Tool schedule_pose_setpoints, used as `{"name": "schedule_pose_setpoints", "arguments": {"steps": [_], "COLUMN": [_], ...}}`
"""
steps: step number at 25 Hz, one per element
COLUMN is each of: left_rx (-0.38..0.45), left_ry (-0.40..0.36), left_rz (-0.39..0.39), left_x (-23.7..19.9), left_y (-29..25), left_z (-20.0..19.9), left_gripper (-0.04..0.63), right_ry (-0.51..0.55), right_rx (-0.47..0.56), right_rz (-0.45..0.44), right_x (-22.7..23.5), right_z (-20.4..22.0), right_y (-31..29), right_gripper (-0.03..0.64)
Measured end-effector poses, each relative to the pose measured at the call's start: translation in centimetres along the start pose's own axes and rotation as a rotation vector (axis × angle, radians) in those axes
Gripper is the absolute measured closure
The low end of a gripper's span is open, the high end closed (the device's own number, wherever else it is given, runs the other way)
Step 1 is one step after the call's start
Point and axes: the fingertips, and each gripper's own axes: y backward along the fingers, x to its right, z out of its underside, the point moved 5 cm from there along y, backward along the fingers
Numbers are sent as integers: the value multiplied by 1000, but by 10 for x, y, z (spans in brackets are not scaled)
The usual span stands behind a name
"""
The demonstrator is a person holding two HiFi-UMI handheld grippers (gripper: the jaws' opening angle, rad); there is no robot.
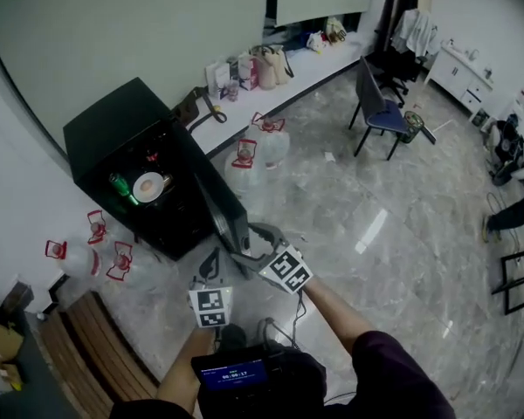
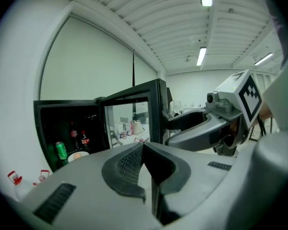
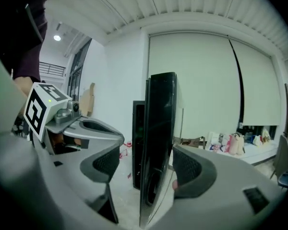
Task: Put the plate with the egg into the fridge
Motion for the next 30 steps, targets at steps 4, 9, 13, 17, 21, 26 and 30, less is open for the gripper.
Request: {"name": "schedule_pose_setpoints", "arguments": {"steps": [4, 9, 13, 17, 21, 26, 30], "left_rx": [13, 11, 15, 25, 29, 45, 61], "left_ry": [-2, 10, 11, 6, 9, 25, 28], "left_rz": [-91, -190, -235, -258, -276, -295, -295], "left_x": [-17, -45, -68, -85, -101, -113, -119], "left_y": [31, 63, 83, 93, 103, 110, 111], "left_z": [1, 4, 6, 5, 8, 10, 5], "left_gripper": [586, 586, 586, 586, 586, 586, 586], "right_ry": [12, 25, 76, 85, 97, 94, 87], "right_rx": [24, 99, 137, 147, 140, 151, 174], "right_rz": [-118, -148, -162, -170, -178, -151, -131], "right_x": [-36, -61, -89, -109, -127, -135, -136], "right_z": [-6, -24, -39, -47, -50, -55, -66], "right_y": [-16, -34, -55, -73, -85, -89, -90], "right_gripper": [264, 513, 607, 607, 607, 607, 607]}}
